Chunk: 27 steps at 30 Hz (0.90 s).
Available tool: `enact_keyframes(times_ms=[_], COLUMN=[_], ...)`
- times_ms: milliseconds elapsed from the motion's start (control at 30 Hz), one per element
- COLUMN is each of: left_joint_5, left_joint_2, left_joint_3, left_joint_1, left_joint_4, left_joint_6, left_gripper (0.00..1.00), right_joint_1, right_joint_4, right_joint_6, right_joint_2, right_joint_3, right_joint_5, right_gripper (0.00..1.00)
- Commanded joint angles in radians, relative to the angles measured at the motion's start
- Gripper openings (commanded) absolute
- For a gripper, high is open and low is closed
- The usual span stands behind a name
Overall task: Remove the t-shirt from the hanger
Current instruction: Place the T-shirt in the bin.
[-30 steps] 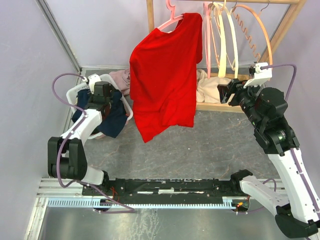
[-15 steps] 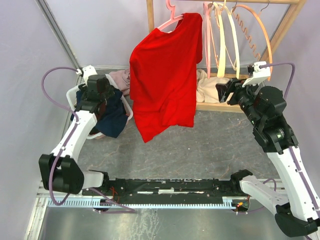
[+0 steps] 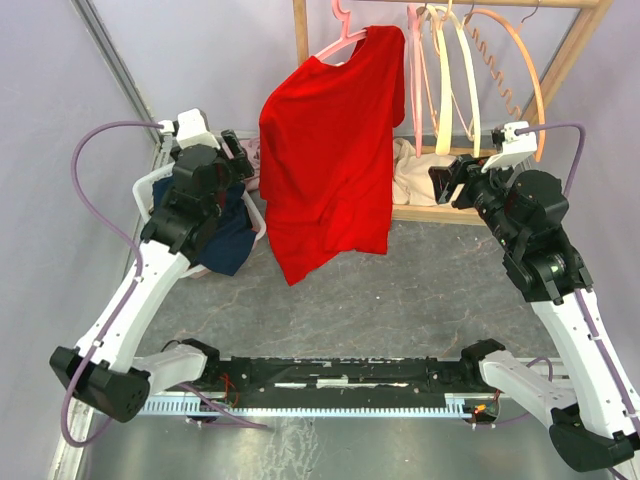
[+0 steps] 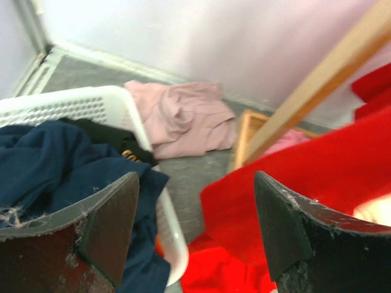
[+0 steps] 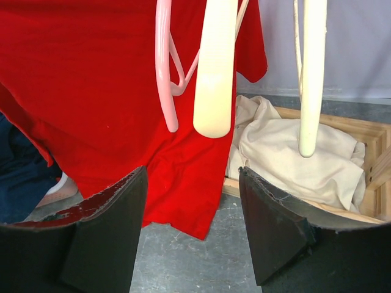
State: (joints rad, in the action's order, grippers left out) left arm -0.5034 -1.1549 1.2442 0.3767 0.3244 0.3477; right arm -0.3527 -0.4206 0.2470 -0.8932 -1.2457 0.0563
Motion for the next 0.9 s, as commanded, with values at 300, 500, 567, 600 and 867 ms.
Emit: enact_keyframes(times_ms=[300, 500, 567, 600, 867], left_joint_5=[0.373, 0.497, 0.532, 0.554, 0.636], left_joint_2=[0.085, 0.016, -0.003, -0.012, -0.128], left_joint_3=[0.073, 0.097, 0.106, 0.114, 0.223], left_joint_1=[0.026, 0.025, 0.026, 0.026, 0.027], left_joint_4=[-0.302, -0.403, -0.432, -0.442, -0.470], left_joint_6=[-0.084, -0.098, -0.103, -0.106, -0.119], left_gripper=[0.83, 0.84, 0.84, 0.84, 0.84], right_joint_1=[-0.001, -0.001, -0.001, -0.001, 0.000], right_joint_4=[0.060, 0.061, 0.060, 0.060, 0.068], right_joint_6=[0.014, 0.018, 0.016, 0.015, 0.009], right_joint_2=[-0.007, -0.012, -0.010, -0.009, -0.008], right_joint_3=[0.000, -0.004, -0.002, -0.002, 0.008], right_joint_5=[0.008, 0.005, 0.009, 0.011, 0.017], right_gripper=[0.69, 0.69, 0.69, 0.69, 0.70])
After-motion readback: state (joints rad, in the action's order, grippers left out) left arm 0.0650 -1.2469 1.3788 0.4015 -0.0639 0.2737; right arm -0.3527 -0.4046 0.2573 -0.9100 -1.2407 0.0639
